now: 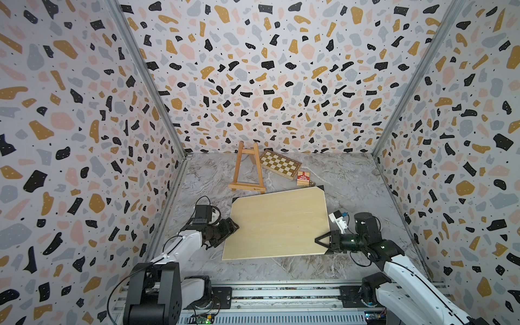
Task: Assemble the easel
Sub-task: Pick up the drawing board from the center of the board.
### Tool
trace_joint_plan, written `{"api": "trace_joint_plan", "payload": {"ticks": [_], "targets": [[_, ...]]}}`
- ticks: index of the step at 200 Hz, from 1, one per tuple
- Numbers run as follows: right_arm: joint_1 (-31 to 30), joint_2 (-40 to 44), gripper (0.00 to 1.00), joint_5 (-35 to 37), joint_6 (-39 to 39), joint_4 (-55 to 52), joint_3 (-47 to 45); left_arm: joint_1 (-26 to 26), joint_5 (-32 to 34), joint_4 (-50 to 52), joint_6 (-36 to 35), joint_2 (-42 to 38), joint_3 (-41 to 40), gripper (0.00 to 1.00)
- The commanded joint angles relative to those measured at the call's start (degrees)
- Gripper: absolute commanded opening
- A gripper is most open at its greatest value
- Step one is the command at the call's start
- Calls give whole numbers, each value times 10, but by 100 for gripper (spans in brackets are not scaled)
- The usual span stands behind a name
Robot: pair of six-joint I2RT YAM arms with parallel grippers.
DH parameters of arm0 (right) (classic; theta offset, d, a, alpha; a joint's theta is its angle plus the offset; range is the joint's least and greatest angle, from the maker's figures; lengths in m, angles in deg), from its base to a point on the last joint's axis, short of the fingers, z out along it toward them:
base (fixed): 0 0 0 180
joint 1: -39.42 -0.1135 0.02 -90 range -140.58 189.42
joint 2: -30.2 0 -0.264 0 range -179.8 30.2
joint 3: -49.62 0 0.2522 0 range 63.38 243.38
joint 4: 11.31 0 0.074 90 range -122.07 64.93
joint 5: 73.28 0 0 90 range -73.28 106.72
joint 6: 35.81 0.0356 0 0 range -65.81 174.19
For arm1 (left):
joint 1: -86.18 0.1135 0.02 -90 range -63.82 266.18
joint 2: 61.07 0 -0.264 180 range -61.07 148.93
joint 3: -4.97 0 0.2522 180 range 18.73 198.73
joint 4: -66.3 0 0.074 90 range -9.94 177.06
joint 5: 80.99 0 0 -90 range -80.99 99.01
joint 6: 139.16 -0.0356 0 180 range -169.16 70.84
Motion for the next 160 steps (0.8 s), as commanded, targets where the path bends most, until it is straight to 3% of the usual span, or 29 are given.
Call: {"api": "trace_joint_plan", "payload": {"ticks": [1,31,69,104,131,160], "targets": [[-8,25,16,-18,-34,24,36,-11,-37,79,21,-5,-22,83],[-8,50,0,-26,-33,34,43,-11,-33,98,21,-31,-10,83],[-8,100,0,-19,-26,52,76,-10,16,167,27,-112,39,87],[-8,127,0,-11,34,128,77,-9,87,247,17,-184,115,93],[-8,128,0,3,62,189,93,-9,126,296,4,-200,195,95],[-22,110,0,12,89,276,115,-9,117,314,-7,-192,288,97]]}}
